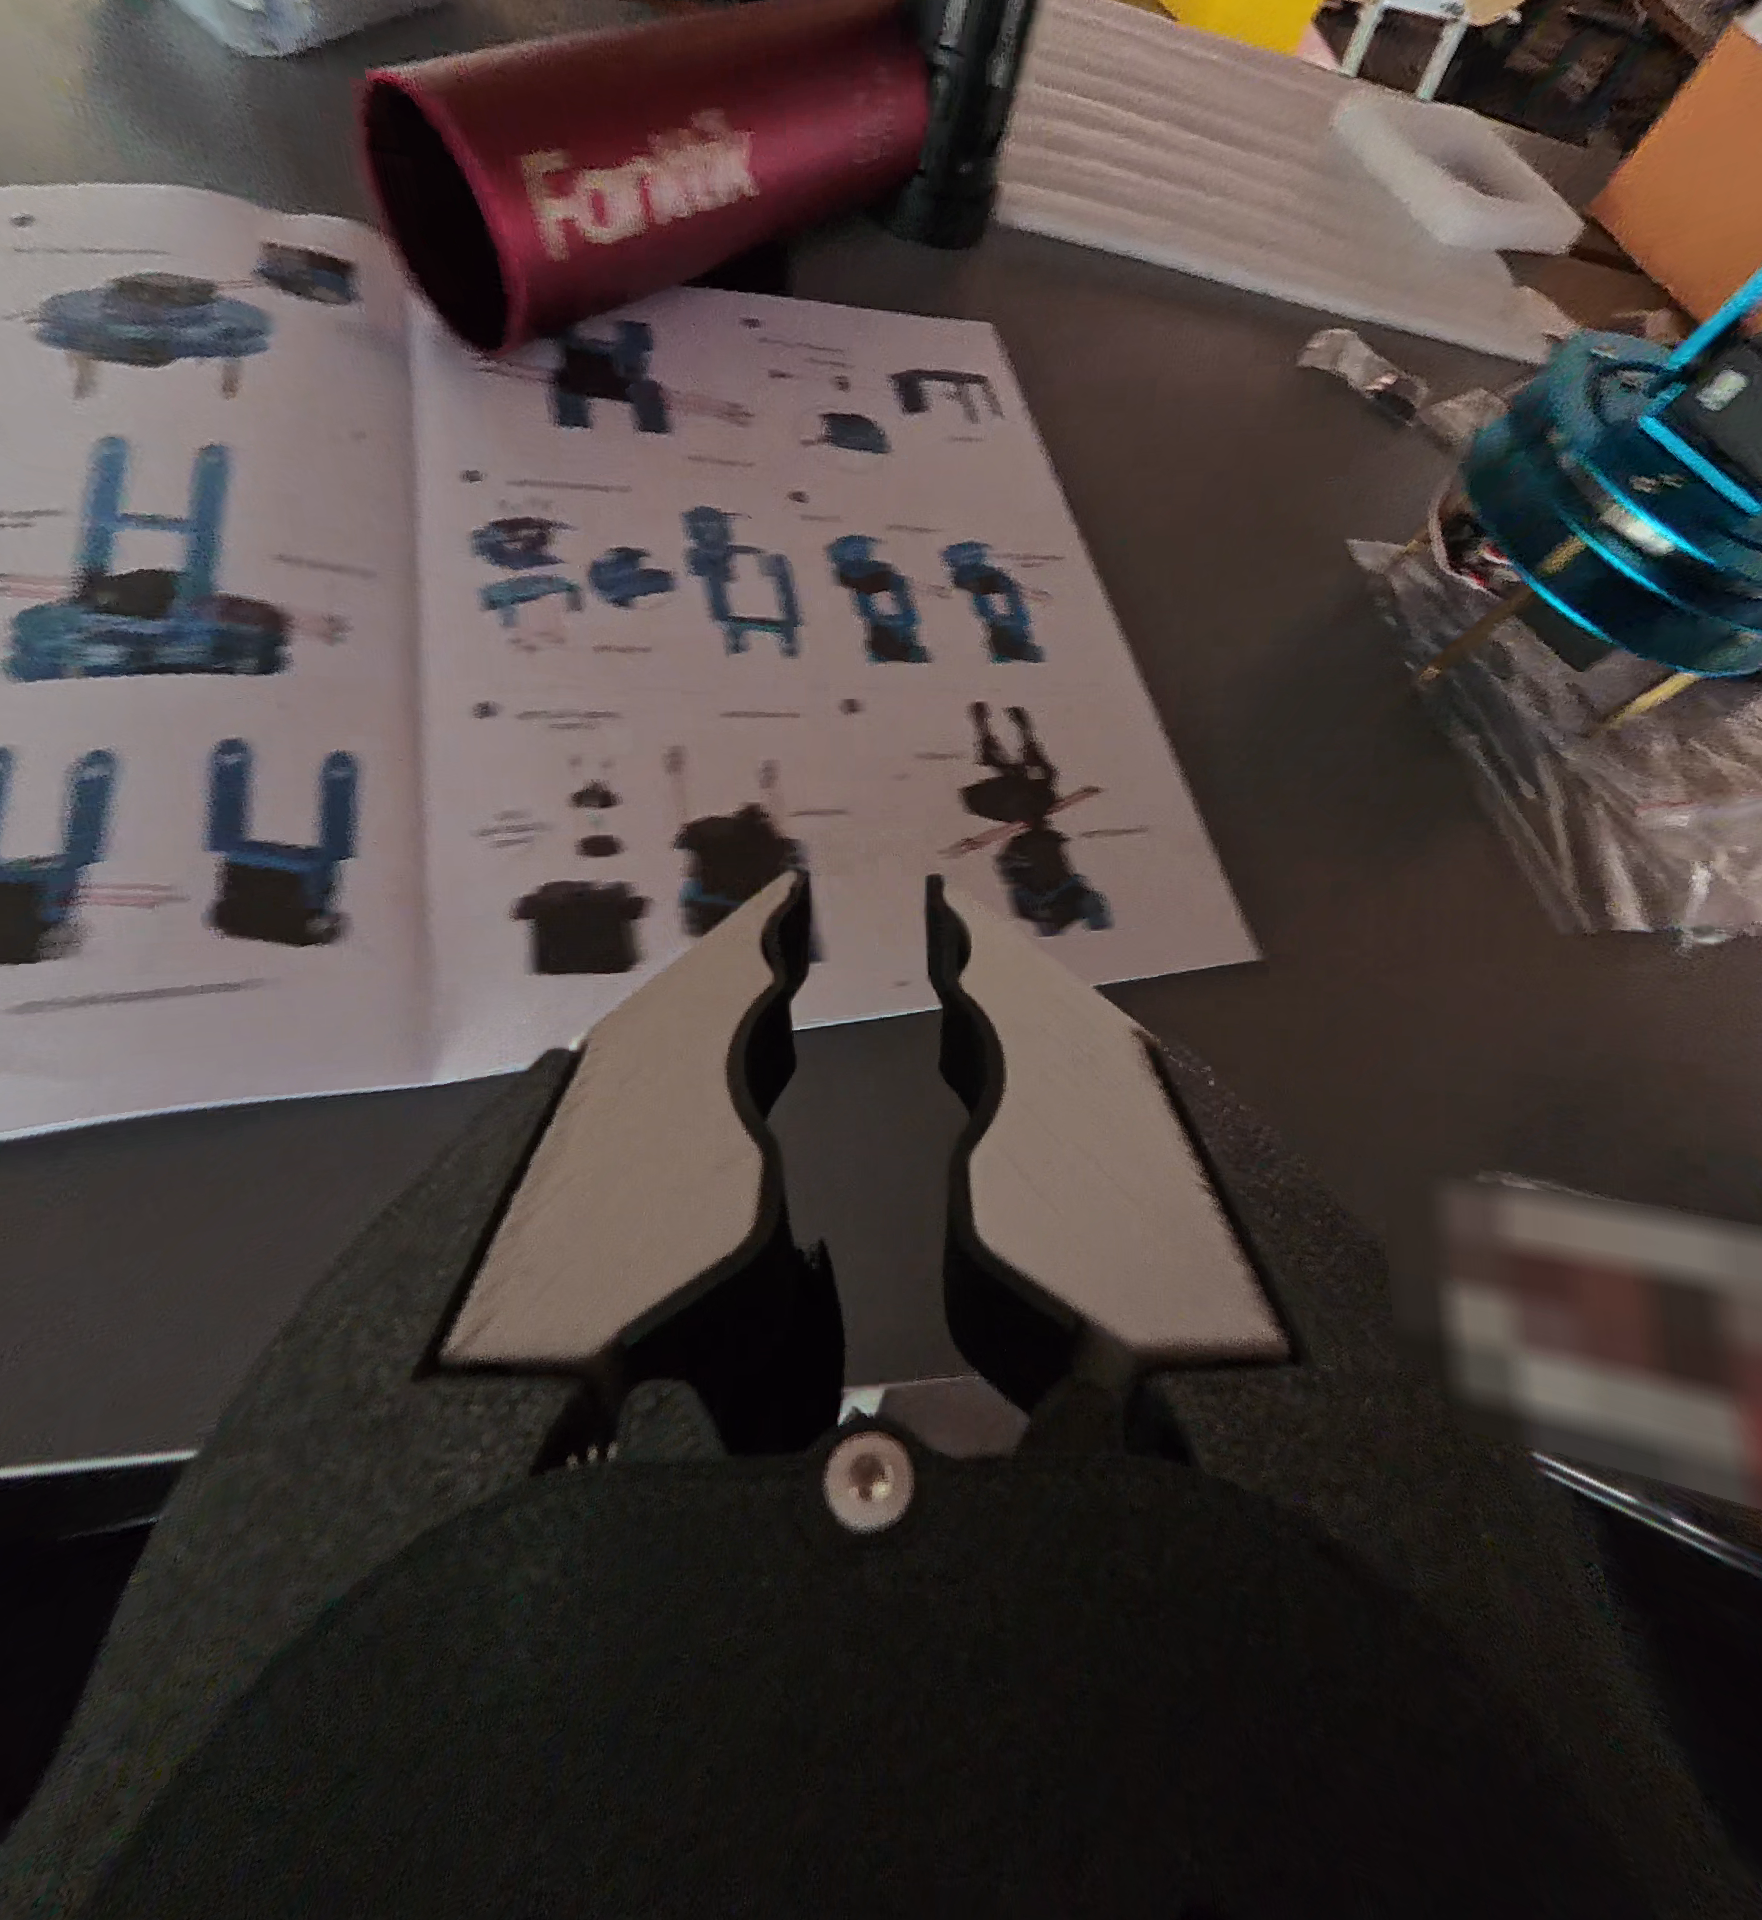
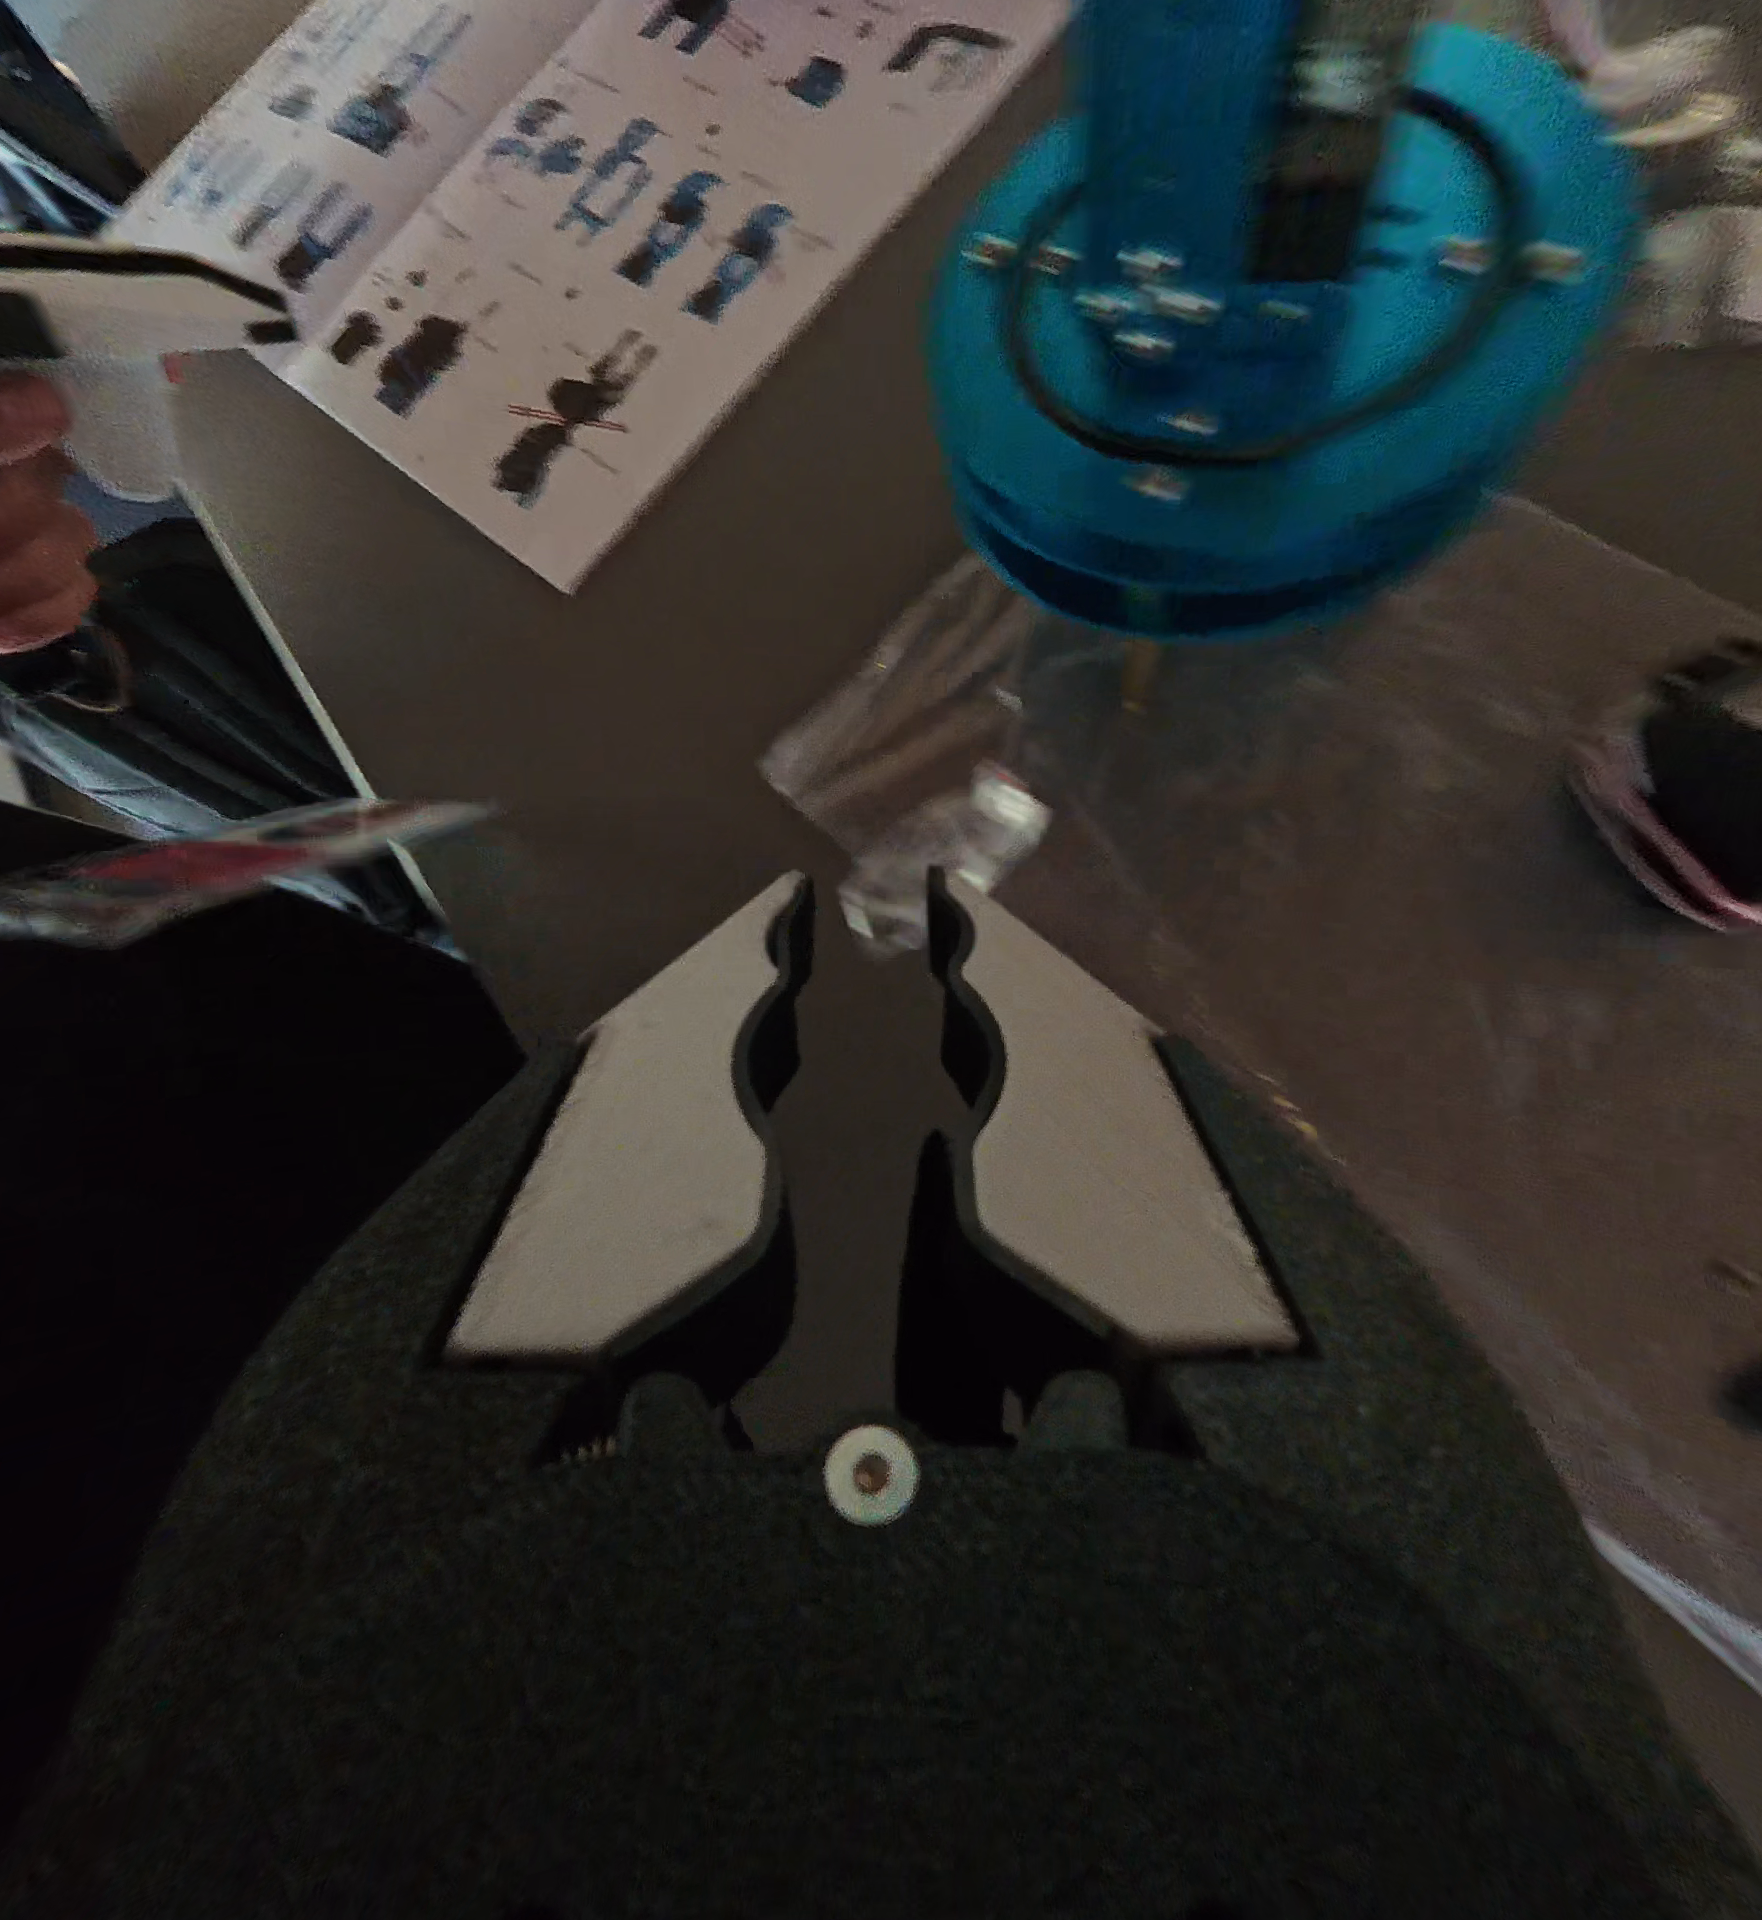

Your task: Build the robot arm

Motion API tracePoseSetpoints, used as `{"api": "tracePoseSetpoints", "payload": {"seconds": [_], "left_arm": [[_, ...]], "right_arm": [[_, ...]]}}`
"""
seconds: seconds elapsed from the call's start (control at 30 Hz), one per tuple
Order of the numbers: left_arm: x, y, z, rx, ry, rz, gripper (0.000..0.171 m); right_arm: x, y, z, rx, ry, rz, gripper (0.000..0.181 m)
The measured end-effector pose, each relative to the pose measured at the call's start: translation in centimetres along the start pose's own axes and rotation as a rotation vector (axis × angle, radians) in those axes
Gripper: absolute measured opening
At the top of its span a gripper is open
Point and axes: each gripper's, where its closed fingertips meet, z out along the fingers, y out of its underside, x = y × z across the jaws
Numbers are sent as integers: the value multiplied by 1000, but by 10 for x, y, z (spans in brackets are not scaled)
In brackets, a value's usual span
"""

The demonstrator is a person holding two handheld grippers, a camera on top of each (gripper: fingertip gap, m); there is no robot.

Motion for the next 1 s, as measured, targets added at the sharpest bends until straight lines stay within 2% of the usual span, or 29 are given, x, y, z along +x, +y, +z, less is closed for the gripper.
{"api": "tracePoseSetpoints", "payload": {"seconds": [0.13, 0.2, 0.3, 0.4, 0.5, 0.67, 0.8, 0.87, 1.0], "left_arm": [[71, -3, 15, -6, 75, 23, 21], [114, -3, 24, -28, 151, 40, 21], [182, 8, 38, -124, 300, 110, 23], [225, 35, 54, -301, 358, 214, 28], [243, 45, 71, -363, 286, 293, 38], [279, 46, 81, -393, 318, 151, 52], [284, 49, 93, -416, 291, 108, 51], [279, 49, 99, -419, 249, 151, 47], [273, 51, 104, -434, 206, 261, 37]], "right_arm": [[94, 26, -47, -71, 203, -77, 17], [129, 36, -60, -96, 245, -87, 17], [150, 43, -58, -98, 168, -49, 21], [158, 52, -49, -145, 127, -94, 21], [163, 62, -43, -194, 135, -175, 21], [165, 65, -42, -167, 130, -184, 19], [169, 64, -42, -154, 120, -169, 10], [169, 63, -41, -160, 128, -196, 2], [168, 62, -41, -171, 147, -215, 0]]}}
